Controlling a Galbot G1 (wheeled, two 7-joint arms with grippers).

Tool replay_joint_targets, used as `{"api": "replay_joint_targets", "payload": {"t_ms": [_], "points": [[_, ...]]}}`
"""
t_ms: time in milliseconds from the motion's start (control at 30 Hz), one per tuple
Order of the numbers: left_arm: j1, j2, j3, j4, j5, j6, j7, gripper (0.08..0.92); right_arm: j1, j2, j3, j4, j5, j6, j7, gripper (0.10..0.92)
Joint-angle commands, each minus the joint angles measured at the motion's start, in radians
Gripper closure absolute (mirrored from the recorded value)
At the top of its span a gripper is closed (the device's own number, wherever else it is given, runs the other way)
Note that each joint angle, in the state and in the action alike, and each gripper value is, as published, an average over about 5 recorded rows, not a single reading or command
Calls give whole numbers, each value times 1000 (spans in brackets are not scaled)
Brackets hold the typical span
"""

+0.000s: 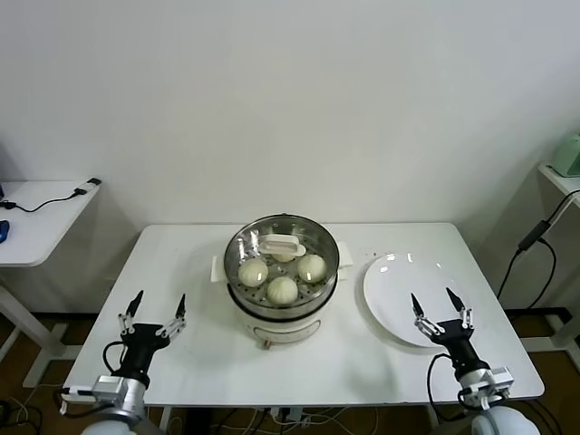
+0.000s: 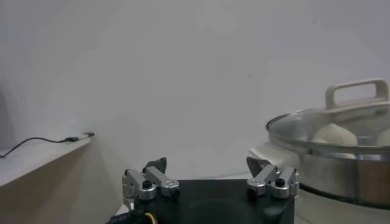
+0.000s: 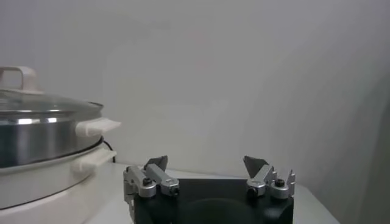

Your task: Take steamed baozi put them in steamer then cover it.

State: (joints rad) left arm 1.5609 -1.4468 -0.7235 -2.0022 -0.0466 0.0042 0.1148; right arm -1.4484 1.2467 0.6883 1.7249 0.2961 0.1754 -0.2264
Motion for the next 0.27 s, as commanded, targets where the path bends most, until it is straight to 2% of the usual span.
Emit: {"api": "replay_joint_targets", "payload": {"t_ms": [33,267], "points": [[-3,1,-2,7,12,-2,0,177,16,1,-3,-14,-8,3,0,203],[-7,-3,-2,8,15,-2,1,177,21,-1,-4,-20,-8,5,0,203]]}}
